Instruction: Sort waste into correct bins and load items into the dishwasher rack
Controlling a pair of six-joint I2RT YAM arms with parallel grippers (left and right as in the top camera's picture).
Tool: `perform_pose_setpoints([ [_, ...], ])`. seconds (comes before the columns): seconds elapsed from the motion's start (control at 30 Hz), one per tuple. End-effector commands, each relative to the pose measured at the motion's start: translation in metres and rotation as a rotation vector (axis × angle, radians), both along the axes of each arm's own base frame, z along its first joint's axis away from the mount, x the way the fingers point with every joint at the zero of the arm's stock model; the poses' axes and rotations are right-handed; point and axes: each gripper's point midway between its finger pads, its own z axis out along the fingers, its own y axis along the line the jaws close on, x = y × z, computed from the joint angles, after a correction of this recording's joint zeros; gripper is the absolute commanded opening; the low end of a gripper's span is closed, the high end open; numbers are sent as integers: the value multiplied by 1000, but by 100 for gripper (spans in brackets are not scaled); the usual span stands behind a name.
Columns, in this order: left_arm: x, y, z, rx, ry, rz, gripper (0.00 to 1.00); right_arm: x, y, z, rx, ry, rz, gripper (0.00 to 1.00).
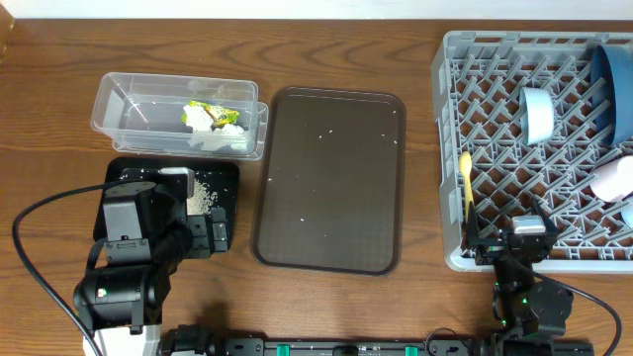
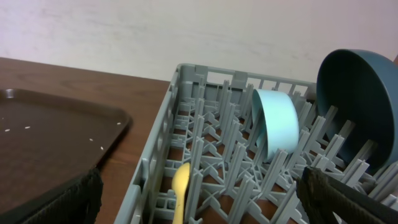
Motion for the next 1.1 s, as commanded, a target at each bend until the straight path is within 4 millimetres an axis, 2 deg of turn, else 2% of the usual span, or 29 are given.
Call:
perform_pose_setpoints([
  [0.0,0,0,-2,-1,6,1,98,0,5,0,-12,-3,22,99],
  [0.47,0,0,-2,0,6,1,98,0,5,0,-12,-3,22,99],
  [0.63,-3,-7,4,6,-23,-31,98,0,5,0,-12,-3,22,99],
  [0.8,-19,-8,2,8,-1,-33,98,0,5,0,-12,-3,22,99],
  [0.9,-36,-8,-2,7,39,-32,98,0,5,0,-12,-3,22,99],
  [1.07,-53,-9,3,8,13,-33,98,0,5,0,-12,-3,22,99],
])
